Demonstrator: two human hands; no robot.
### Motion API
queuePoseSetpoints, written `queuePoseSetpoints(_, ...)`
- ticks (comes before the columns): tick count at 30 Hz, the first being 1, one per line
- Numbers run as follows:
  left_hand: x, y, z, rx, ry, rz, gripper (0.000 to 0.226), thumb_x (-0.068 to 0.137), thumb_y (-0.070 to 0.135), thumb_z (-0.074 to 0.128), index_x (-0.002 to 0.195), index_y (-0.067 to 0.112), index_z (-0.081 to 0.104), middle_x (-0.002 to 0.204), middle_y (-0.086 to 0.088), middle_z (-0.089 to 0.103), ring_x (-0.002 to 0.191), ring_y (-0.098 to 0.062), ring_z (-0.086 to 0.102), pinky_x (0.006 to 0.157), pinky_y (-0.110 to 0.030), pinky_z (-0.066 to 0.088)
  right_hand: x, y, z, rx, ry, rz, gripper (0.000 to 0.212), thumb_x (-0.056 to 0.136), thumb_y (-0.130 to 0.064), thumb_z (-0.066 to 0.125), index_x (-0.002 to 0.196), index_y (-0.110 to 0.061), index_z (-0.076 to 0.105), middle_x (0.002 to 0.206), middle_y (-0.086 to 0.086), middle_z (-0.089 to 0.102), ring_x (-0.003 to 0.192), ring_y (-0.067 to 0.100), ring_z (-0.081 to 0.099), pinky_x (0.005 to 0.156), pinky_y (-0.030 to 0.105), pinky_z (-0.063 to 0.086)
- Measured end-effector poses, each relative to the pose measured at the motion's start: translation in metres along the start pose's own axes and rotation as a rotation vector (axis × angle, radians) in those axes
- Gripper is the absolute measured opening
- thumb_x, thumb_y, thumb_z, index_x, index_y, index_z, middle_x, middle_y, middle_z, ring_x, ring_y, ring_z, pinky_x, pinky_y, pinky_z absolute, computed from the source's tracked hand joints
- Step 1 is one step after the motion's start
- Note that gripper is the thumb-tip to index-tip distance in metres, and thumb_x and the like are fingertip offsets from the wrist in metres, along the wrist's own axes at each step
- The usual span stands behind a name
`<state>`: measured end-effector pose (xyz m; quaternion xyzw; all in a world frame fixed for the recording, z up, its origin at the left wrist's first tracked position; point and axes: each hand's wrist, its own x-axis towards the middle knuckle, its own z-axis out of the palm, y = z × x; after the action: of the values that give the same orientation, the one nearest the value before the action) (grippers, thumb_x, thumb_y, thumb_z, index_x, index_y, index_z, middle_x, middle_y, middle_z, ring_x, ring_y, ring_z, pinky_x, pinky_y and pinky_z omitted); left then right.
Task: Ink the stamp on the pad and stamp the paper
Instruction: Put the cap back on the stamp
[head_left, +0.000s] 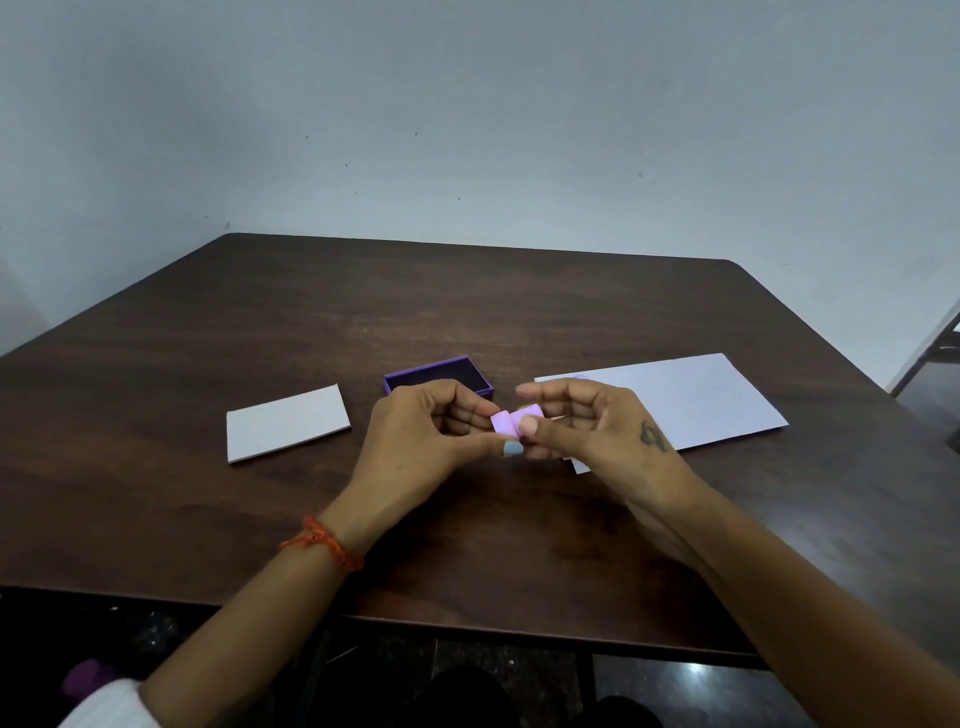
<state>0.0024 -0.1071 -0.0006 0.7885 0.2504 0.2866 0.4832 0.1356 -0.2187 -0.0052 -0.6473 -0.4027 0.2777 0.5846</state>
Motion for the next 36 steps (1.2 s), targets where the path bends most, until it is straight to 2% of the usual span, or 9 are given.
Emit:
queuePoseSetpoints(2,0.0,-0.001,0.0,-0.001,0.001,0.004,0.027,0.055,0.018,0.085,0.078,0.016,0.071,0.074,0.002,0.074,0.066,-0.008,0.068,0.062,-0.012,0.052,0.0,0.0,-0.001,-0.001,-0.003,-0.01,0.016,0.074,-0.013,0.073,0.087,-0.024,0.071,0.078,-0.002,0.077,0.071,0.013,0.073,0.061,0.017,0.056)
queuePoseSetpoints(6,0.0,-0.001,0.0,0.011,0.006,0.016,0.026,0.055,0.017,0.085,0.077,0.017,0.071,0.073,0.004,0.073,0.066,-0.007,0.068,0.062,-0.011,0.052,0.0,0.0,0.001,-0.044,0.005,0.033,0.014,0.076,-0.029,0.07,0.083,-0.018,0.073,0.067,0.001,0.076,0.061,0.016,0.072,0.058,0.018,0.056)
queuePoseSetpoints(12,0.0,-0.001,0.001,0.001,0.009,0.036,0.026,0.054,0.018,0.085,0.076,0.019,0.07,0.071,0.005,0.073,0.064,-0.005,0.068,0.06,-0.01,0.051,0.0,-0.002,0.001,0.009,0.0,0.016,0.013,0.074,-0.014,0.073,0.085,-0.02,0.072,0.079,0.001,0.077,0.069,0.015,0.073,0.059,0.017,0.055)
queuePoseSetpoints(17,0.0,-0.002,0.002,0.014,0.026,0.074,0.027,0.054,0.019,0.085,0.076,0.021,0.069,0.071,0.006,0.072,0.064,-0.003,0.067,0.061,-0.01,0.051,-0.001,-0.002,0.004,0.002,0.017,0.031,0.015,0.078,-0.026,0.069,0.087,-0.014,0.071,0.074,0.004,0.076,0.065,0.017,0.073,0.057,0.018,0.055)
queuePoseSetpoints(21,-0.001,-0.002,0.005,0.017,0.03,0.152,0.026,0.058,0.016,0.083,0.08,0.018,0.07,0.073,0.005,0.072,0.065,-0.004,0.067,0.061,-0.01,0.05,0.0,-0.003,0.007,0.059,0.001,0.033,0.02,0.071,-0.021,0.076,0.088,-0.013,0.07,0.084,0.008,0.076,0.075,0.018,0.073,0.062,0.023,0.058)
queuePoseSetpoints(25,-0.001,-0.004,0.005,0.063,0.035,0.194,0.038,0.058,0.017,0.083,0.091,0.024,0.066,0.084,0.008,0.07,0.071,-0.003,0.067,0.066,-0.014,0.053,0.004,-0.006,0.003,-0.2,0.064,-0.053,0.018,0.069,-0.024,0.078,0.085,-0.02,0.071,0.081,0.0,0.076,0.074,0.011,0.071,0.067,0.021,0.057)
queuePoseSetpoints(27,0.001,-0.006,0.005,0.085,0.066,0.183,0.047,0.058,0.013,0.083,0.099,0.023,0.064,0.098,0.004,0.067,0.076,-0.006,0.066,0.069,-0.016,0.054,0.008,-0.008,0.002,-0.451,0.108,-0.167,0.011,0.073,-0.025,0.072,0.083,-0.021,0.072,0.078,-0.007,0.073,0.071,0.007,0.068,0.063,0.01,0.051)
queuePoseSetpoints(30,0.004,-0.008,0.004,0.148,0.09,0.213,0.05,0.06,0.011,0.082,0.104,0.025,0.063,0.112,0.005,0.058,0.08,-0.005,0.064,0.066,-0.01,0.05,0.017,-0.012,0.007,-0.758,0.111,-0.277,0.014,0.081,-0.025,0.058,0.081,-0.019,0.07,0.074,-0.005,0.068,0.065,0.004,0.057,0.056,0.01,0.039)
queuePoseSetpoints(36,0.005,-0.011,0.002,0.19,0.121,0.22,0.052,0.063,0.011,0.08,0.108,0.028,0.061,0.116,0.009,0.052,0.081,-0.002,0.063,0.072,-0.018,0.054,0.026,-0.01,0.014,-0.925,-0.001,-0.218,0.019,0.087,-0.027,0.051,0.081,-0.013,0.062,0.072,0.001,0.06,0.059,0.006,0.047,0.052,0.013,0.031)
